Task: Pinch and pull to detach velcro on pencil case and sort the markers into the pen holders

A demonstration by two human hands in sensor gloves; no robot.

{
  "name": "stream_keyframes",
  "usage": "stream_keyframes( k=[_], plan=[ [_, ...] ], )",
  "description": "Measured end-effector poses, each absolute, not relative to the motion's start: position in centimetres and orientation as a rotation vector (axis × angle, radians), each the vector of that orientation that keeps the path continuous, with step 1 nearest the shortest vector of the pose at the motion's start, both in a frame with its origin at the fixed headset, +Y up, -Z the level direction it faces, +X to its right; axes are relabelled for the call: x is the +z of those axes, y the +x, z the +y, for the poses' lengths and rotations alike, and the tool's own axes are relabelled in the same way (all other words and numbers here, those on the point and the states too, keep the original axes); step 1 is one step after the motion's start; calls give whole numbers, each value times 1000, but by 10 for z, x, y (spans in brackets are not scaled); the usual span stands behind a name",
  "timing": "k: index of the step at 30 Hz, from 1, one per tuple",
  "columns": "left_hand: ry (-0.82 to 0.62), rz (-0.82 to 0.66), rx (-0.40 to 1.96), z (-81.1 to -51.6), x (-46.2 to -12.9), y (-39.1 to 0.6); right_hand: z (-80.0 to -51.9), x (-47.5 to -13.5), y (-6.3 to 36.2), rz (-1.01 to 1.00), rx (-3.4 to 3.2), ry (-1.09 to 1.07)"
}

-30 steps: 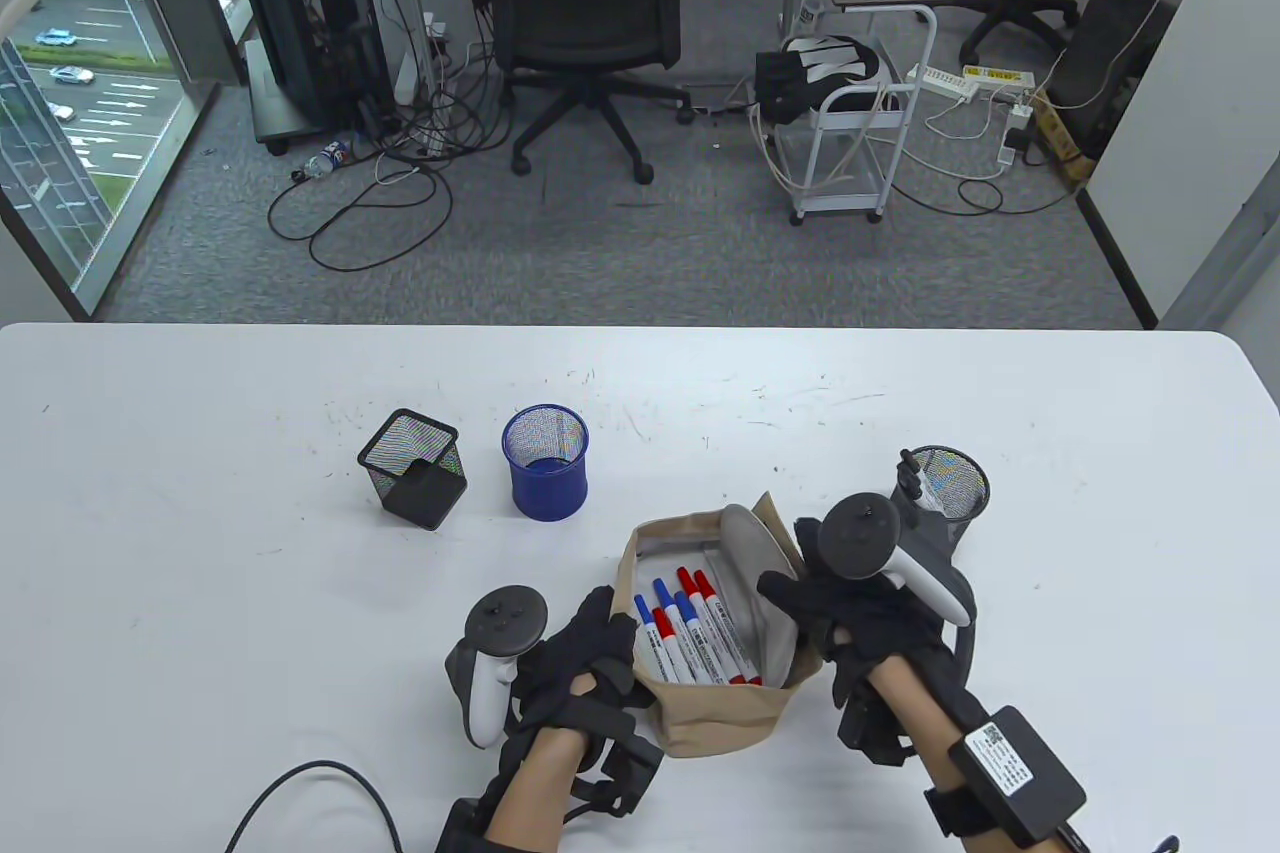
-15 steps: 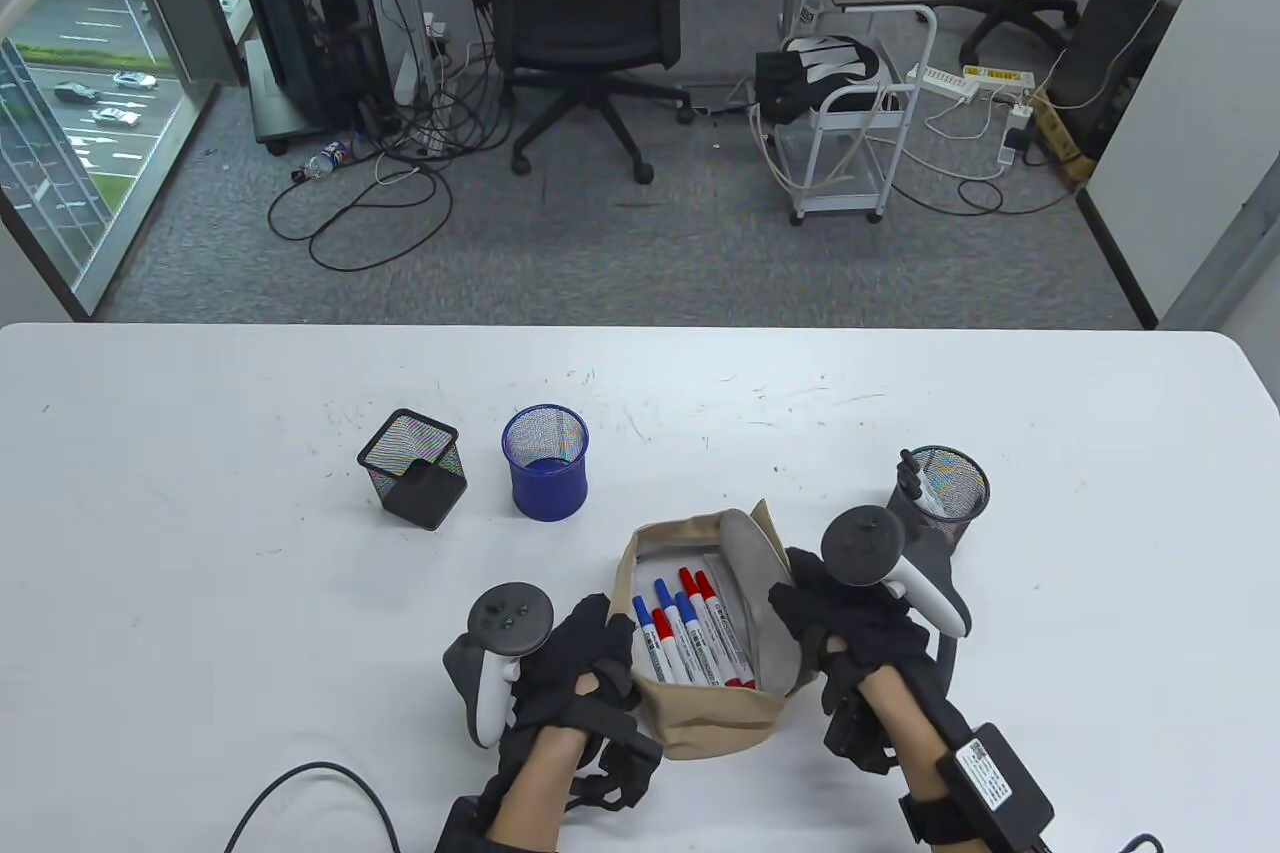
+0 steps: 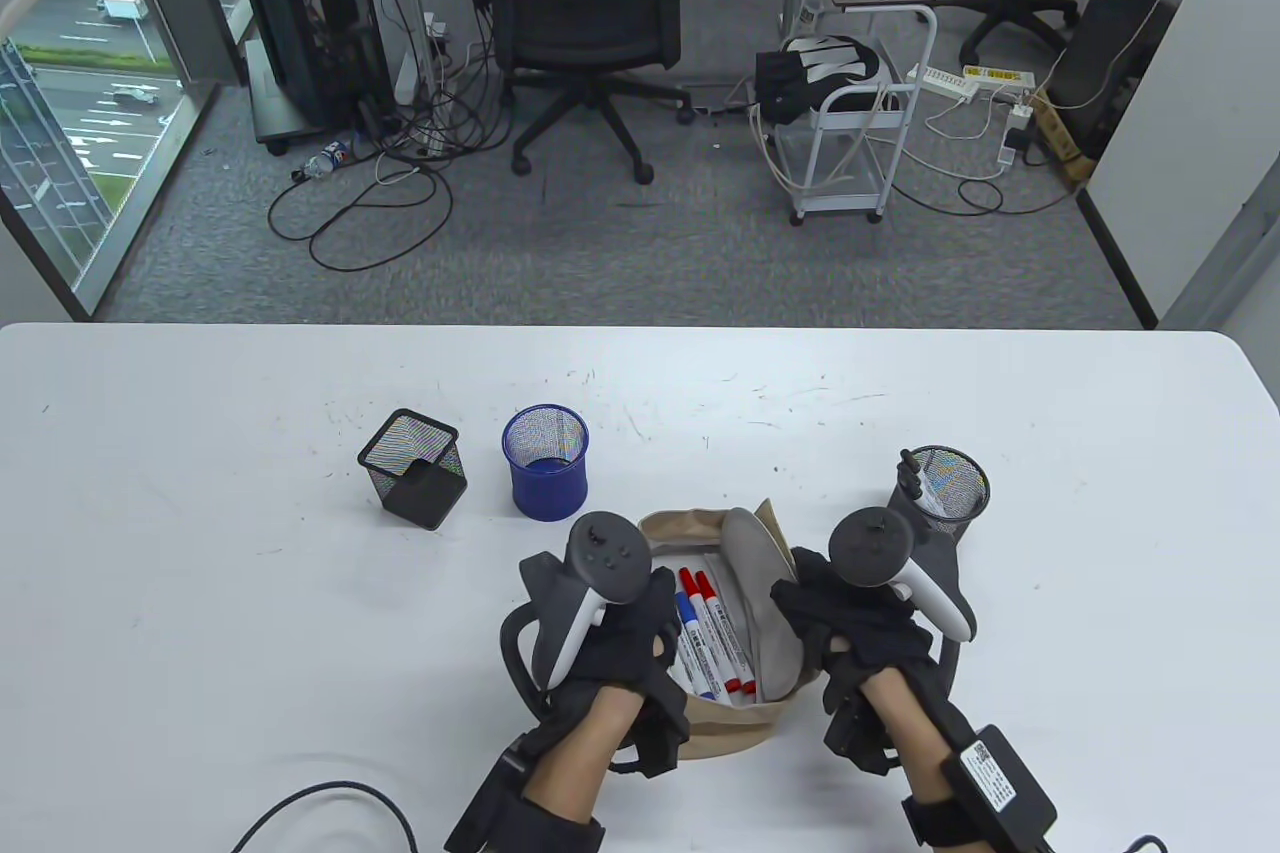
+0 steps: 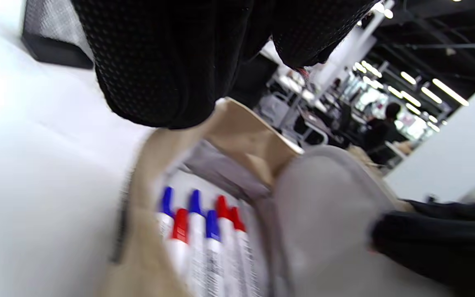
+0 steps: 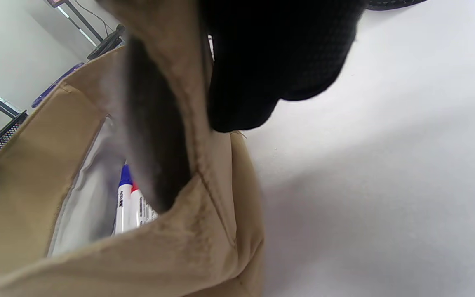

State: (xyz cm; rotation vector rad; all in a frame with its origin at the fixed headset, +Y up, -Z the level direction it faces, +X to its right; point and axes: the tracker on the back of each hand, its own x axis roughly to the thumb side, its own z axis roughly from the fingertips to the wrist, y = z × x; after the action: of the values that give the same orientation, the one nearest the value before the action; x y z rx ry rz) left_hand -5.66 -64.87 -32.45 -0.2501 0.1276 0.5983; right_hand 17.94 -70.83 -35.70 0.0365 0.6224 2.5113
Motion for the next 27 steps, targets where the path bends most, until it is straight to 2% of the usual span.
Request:
stream_keyframes(
  k=[2, 7, 11, 18, 27],
  plan=[
    [-408, 136, 640, -658, -338, -45, -709, -357, 180, 620, 2508, 32],
    [-708, 260, 370, -709, -375, -30, -710, -357, 180, 614, 2525, 33],
    [-812, 337, 201, -735, -398, -21, -712, -359, 183, 632, 2509, 33],
    [-753, 382, -98, -746, -422, -2, -713, -359, 182, 632, 2510, 31],
    [-753, 351, -63, -749, -423, -6, -712, -357, 181, 616, 2527, 22]
  ],
)
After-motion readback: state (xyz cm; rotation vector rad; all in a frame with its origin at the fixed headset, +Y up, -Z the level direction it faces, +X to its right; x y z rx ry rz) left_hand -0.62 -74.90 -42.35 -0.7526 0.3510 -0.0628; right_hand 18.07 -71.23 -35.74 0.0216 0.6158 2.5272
